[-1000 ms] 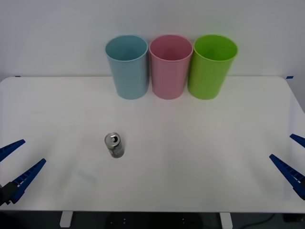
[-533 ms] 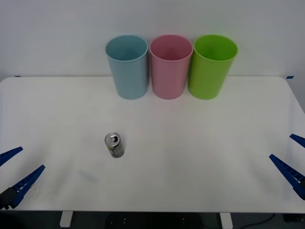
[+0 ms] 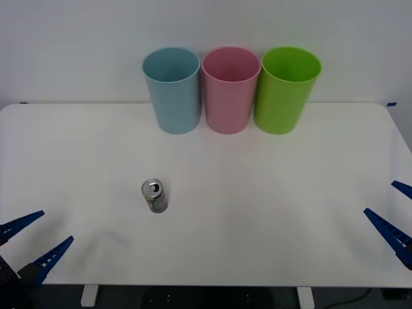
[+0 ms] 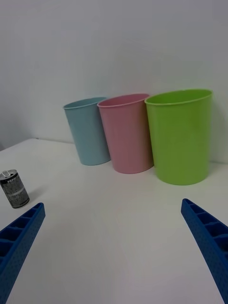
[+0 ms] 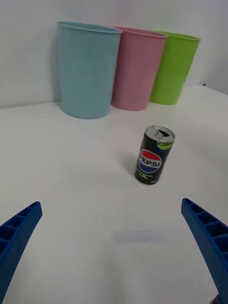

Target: Grasp the object on the table and drop it into the matching bin: aluminum can to the light blue bin, PET bottle to the pink bin.

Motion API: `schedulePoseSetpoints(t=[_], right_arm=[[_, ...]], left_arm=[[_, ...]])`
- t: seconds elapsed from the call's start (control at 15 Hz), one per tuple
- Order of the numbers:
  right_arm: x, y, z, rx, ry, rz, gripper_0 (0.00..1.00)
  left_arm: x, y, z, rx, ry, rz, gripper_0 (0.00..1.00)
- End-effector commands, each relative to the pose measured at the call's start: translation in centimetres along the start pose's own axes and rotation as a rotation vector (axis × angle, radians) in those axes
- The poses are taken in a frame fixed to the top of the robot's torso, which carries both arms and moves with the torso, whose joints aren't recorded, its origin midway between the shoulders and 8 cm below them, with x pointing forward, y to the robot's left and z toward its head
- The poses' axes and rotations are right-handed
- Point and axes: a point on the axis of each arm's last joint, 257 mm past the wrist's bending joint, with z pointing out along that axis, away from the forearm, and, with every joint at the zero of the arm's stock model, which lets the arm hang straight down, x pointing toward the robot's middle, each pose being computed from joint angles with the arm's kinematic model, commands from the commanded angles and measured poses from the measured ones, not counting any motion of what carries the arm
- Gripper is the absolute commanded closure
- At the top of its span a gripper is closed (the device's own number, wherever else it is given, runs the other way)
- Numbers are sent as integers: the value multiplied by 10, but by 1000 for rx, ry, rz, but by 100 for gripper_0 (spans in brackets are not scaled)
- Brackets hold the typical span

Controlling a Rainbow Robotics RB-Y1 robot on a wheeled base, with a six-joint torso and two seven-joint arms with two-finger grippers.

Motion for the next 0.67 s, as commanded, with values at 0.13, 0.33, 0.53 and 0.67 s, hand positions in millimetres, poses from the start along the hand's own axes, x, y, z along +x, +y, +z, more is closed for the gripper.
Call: schedulePoseSetpoints(t=[0.13,0.33,0.53,0.67], right_arm=[[0,0,0,0,0,0,0],[0,0,0,0,0,0,0],[0,0,0,0,0,0,0],[0,0,0,0,0,0,0]], left_arm=[[18,-4,18,27,9,46,0],[37,-3,35,40,14,79,0],[49,-5,52,59,6,98,0],[52,-9,65,77,-10,93,0]])
